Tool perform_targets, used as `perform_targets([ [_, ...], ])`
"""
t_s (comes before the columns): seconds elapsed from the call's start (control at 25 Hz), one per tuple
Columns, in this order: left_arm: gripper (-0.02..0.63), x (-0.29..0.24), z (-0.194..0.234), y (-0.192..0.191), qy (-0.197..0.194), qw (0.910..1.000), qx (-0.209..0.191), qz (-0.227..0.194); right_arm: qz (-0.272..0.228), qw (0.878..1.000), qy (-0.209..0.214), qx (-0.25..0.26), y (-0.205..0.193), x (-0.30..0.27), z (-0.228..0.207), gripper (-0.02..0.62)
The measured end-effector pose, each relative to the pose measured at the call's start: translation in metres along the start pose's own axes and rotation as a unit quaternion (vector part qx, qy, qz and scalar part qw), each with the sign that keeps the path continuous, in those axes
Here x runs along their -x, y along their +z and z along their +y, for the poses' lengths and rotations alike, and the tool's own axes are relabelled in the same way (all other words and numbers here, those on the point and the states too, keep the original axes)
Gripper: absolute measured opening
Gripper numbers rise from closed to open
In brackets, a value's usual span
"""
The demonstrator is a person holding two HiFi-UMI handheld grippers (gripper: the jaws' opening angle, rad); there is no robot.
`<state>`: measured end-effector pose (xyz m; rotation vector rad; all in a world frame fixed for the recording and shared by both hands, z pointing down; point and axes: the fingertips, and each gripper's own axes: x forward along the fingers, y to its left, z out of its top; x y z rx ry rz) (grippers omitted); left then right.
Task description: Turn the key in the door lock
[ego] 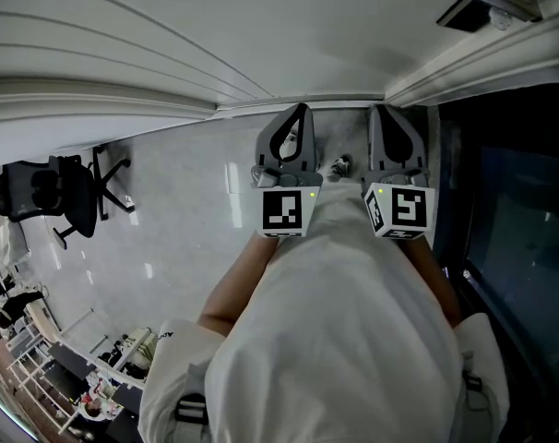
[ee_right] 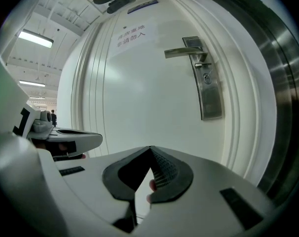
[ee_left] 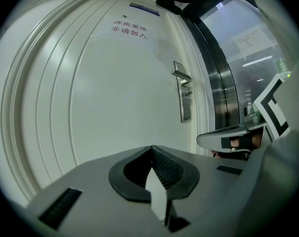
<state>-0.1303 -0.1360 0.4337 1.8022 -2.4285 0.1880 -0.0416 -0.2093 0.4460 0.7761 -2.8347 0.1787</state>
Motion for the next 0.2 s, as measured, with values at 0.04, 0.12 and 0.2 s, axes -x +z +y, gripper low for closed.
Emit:
perform_targets([
  [0.04,0.006,0.0001,0.0002,0.0000,0.000,1.0000,-0.001,0.000,0.002,1.000,0.000,0.000,-0.0003,-0.0002,0.0003,0.002],
  [0.12,0.006,-0.0007,0.0013,0.0007,-0.001,1.0000,-0.002,0.001,0.005,1.000,-0.002,0.001,-0.0002,-0.0010,0.0003,0.002],
  [0.2,0.006,-0.0020,0.0023,0.0009,-0.001,1.0000,0.000,0.003,0.008,1.000,-0.004,0.002,0.0000,-0.0019,-0.0001,0.002],
])
